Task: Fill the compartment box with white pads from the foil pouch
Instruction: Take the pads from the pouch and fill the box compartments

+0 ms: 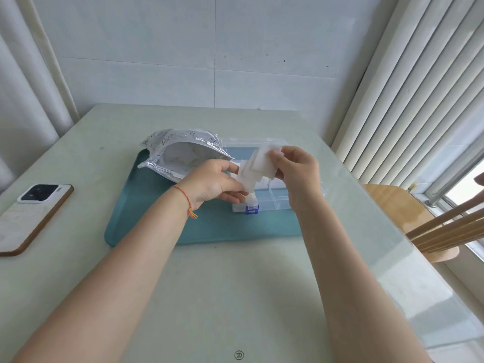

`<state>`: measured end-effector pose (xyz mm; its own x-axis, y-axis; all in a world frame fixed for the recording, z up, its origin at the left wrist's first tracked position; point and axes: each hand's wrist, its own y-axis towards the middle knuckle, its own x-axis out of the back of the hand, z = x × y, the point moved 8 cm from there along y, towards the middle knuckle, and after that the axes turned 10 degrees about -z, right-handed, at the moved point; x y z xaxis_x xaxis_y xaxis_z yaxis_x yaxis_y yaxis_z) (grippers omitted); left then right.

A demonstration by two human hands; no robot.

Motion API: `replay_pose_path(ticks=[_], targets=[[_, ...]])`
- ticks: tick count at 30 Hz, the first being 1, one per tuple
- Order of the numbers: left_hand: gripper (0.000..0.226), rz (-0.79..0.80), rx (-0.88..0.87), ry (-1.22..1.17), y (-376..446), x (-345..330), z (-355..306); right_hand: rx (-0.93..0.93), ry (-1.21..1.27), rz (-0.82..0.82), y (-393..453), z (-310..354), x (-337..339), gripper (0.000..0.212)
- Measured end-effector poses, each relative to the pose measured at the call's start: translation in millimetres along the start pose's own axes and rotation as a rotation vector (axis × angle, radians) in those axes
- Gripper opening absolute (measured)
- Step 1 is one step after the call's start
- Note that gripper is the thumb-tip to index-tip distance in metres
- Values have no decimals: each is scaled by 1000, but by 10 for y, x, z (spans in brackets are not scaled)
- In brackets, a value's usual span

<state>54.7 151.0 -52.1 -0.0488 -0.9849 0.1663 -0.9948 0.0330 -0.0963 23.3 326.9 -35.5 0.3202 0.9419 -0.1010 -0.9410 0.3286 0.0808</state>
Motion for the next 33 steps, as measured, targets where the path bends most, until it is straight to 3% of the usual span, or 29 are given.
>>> replay_pose_path(ticks=[3, 6, 10, 14, 21, 25, 28, 33], targets=[[17, -87, 1, -1, 52, 139, -9, -30, 120, -39, 41, 33, 91, 2], [14, -174, -6, 40, 95, 279, -24, -68, 270, 141, -15, 110, -29, 4], [18, -62, -3, 11, 56, 206, -59, -4, 138, 235, -106, 106, -199, 7], [29, 88, -29, -45, -16, 96, -140, -1, 39, 217, -109, 21, -215, 23], [27, 89, 32, -205, -40, 61, -181, 4, 1, 179, -130, -1, -209, 18], [29, 111, 3, -171, -36, 24, -164, 19, -16, 181, -145, 23, -223, 14], [23, 46, -8, -141, 8, 72, -114, 56, -82, 173, -112, 18, -212, 19], [17, -73, 11, -114, 61, 202, -45, 48, -32, 9, -1, 61, 12, 8]])
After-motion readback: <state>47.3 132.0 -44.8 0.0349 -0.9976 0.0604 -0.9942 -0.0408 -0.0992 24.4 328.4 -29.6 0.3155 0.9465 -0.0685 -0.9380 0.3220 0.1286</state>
